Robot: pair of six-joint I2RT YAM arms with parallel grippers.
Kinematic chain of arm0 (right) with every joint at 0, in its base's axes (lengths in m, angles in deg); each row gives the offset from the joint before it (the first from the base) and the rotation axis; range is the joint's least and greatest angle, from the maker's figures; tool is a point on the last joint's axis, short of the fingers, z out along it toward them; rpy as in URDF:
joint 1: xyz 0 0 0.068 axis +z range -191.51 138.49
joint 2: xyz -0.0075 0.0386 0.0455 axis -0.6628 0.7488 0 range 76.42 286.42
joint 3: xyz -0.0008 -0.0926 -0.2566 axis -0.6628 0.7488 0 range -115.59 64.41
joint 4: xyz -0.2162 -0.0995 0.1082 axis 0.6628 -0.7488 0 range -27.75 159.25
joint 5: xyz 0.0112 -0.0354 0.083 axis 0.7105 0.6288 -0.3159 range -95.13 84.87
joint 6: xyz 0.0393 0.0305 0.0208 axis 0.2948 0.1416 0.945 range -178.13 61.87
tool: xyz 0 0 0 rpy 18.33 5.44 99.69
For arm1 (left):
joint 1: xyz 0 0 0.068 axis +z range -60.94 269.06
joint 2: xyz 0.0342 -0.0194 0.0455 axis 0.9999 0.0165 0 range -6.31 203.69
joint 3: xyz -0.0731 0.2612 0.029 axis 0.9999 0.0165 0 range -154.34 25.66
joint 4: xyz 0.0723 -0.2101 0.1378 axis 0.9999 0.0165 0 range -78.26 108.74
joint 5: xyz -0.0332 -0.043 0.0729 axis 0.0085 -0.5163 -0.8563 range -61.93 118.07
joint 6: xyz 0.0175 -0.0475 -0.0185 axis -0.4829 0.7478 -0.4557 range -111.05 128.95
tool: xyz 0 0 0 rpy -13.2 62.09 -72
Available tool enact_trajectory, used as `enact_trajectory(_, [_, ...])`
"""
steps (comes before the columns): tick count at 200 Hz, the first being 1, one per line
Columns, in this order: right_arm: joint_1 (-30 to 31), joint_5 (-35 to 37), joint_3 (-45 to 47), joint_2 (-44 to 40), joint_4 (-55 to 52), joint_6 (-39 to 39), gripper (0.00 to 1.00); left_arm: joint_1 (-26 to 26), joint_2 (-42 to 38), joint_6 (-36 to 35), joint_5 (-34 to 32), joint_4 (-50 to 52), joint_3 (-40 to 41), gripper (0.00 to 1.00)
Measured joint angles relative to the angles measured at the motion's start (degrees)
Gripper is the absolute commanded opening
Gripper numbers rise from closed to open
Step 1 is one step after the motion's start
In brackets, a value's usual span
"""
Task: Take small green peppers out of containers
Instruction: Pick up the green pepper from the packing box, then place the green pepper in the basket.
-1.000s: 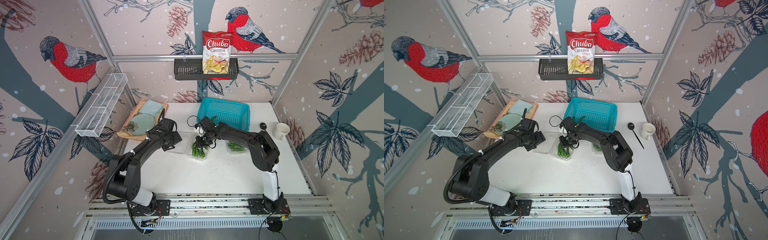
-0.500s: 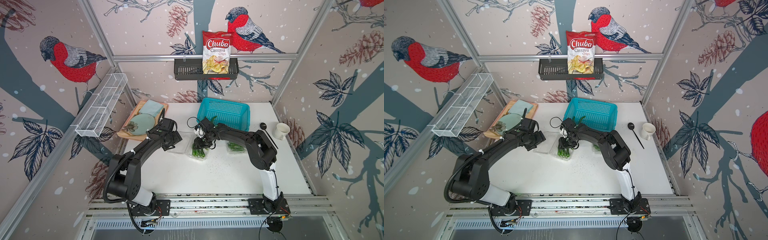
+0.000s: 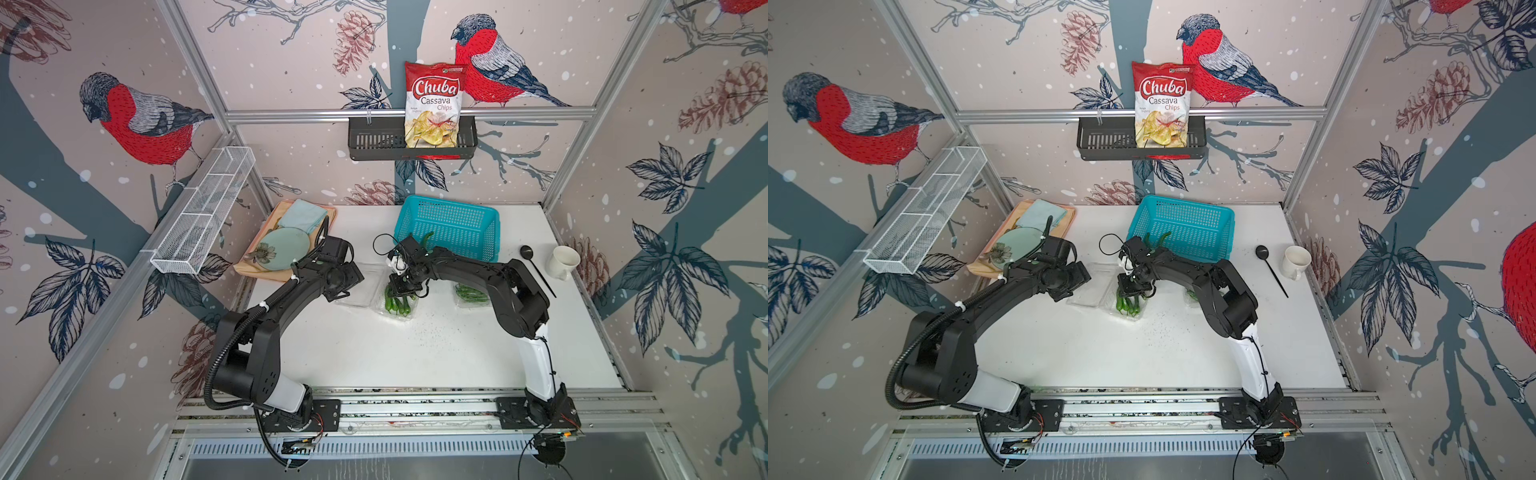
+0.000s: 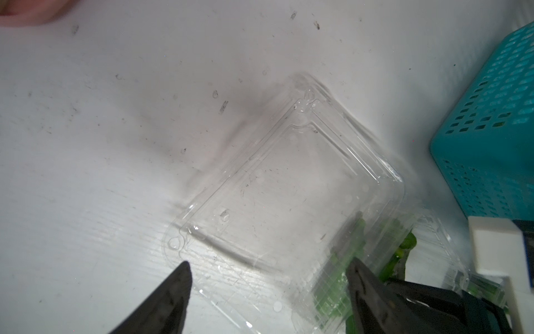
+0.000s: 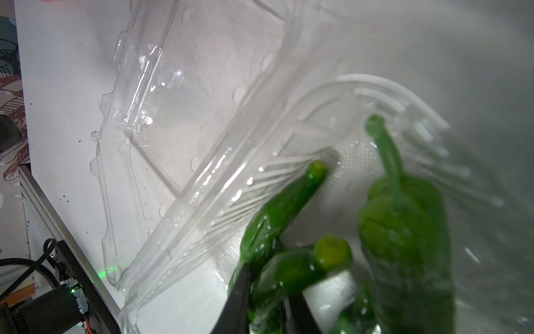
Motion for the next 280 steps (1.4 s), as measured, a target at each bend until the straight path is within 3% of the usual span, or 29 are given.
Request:
enact_trajectory(126, [-2.12, -3.58, 0.76, -12.04, -0.55, 1.73, 0.17, 0.00, -0.59, 0.04, -0.02, -0.33, 1.18, 0.82])
enact_trajectory(161, [-8.26, -4.28, -4.39, -14.78, -3.54, 1.88, 0.17, 0.00, -0.57, 0.04, -0.04, -0.35, 1.14, 0.82])
enact_trajectory(201, [-20.63, -4.17, -14.51, -15.74, -6.36, 1.57, 0.17, 0.00, 0.02, 0.07, -0.02, -0.59, 0.90, 0.82])
enact_trajectory(229, [-27.74, -3.67, -16.90, -14.27, -6.21, 1.25, 0.18, 0.00, 0.48, 0.13, -0.02, -0.76, 0.87, 0.82])
enact_trajectory(280, [-29.59, 4.83, -17.49, -7.45, -7.17, -1.42, 0.18, 0.00, 0.98, 0.22, 0.00, -0.72, 0.85, 0.82])
